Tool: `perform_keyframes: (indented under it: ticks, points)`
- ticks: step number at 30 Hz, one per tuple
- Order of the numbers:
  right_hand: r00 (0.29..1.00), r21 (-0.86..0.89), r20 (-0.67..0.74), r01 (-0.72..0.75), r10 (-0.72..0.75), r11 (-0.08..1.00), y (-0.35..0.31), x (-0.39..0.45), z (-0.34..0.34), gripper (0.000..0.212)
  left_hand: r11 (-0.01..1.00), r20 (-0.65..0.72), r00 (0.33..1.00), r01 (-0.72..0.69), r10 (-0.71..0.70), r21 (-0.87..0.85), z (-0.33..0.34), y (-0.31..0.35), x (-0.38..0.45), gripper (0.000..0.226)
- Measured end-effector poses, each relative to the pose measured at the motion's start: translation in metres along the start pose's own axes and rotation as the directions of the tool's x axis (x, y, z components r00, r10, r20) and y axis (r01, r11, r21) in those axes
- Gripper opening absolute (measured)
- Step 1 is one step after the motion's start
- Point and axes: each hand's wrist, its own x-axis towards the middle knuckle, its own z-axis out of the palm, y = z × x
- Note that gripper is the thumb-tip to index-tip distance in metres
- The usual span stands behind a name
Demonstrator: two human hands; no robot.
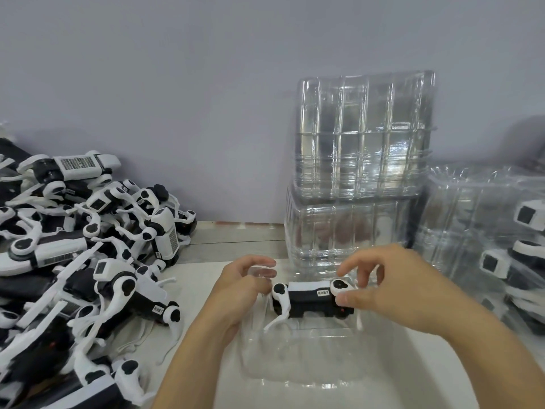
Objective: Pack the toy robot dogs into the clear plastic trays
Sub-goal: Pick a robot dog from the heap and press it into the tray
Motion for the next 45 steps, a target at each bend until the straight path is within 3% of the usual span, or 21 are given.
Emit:
perform_keyframes:
  ticks: [6, 15, 19, 23, 26, 32, 36, 39, 41, 45]
  points:
    - [0.997, -0.157, -0.071, -0.040, 0.029, 0.987, -0.005, 0.003, 0.010, 0.017, 1.000, -0.020, 1.000, -0.009, 0.009, 0.023, 0.001, -0.001, 0.000, 0.037]
    - [0.994, -0.128, -0.108, -0.023, 0.009, 0.991, -0.007, 0.003, 0.008, 0.010, 0.999, -0.007, 0.999, -0.042, 0.043, 0.025, 0.001, -0.001, -0.001, 0.039]
    - [0.996, -0.115, -0.091, -0.022, 0.011, 0.993, -0.005, 0.004, 0.007, 0.010, 0.978, -0.021, 0.990, -0.133, 0.138, 0.159, 0.002, 0.006, -0.006, 0.035]
    - [0.996, -0.099, -0.083, -0.023, 0.015, 0.995, -0.004, 0.005, 0.008, 0.011, 0.755, 0.013, 0.884, -0.406, 0.467, 0.515, 0.004, 0.026, -0.014, 0.035]
    - [0.996, -0.099, -0.082, -0.029, 0.020, 0.995, -0.003, 0.005, 0.008, 0.012, 0.599, 0.167, 0.783, -0.576, 0.599, 0.556, 0.016, 0.041, -0.022, 0.031]
    - [0.996, -0.112, -0.090, -0.029, 0.019, 0.993, -0.002, 0.006, 0.009, 0.014, 0.458, 0.433, 0.790, -0.607, 0.433, 0.650, 0.049, 0.035, -0.030, 0.026]
    - [0.997, -0.109, -0.083, -0.015, 0.006, 0.994, -0.001, 0.007, 0.009, 0.014, 0.442, 0.409, 0.803, -0.585, 0.433, 0.680, 0.054, 0.032, -0.028, 0.025]
    - [0.996, -0.048, -0.086, -0.003, -0.001, 0.999, 0.002, 0.008, 0.007, 0.007, 0.502, 0.401, 0.809, -0.583, 0.430, 0.639, 0.053, 0.031, -0.028, 0.021]
    - [0.989, 0.009, -0.143, 0.022, -0.020, 1.000, 0.007, 0.009, 0.004, 0.015, 0.520, 0.408, 0.812, -0.581, 0.417, 0.626, 0.052, 0.031, -0.028, 0.020]
    - [0.987, 0.064, -0.155, -0.037, 0.047, 0.997, 0.017, 0.009, 0.001, 0.011, 0.532, 0.409, 0.817, -0.576, 0.407, 0.621, 0.052, 0.030, -0.028, 0.023]
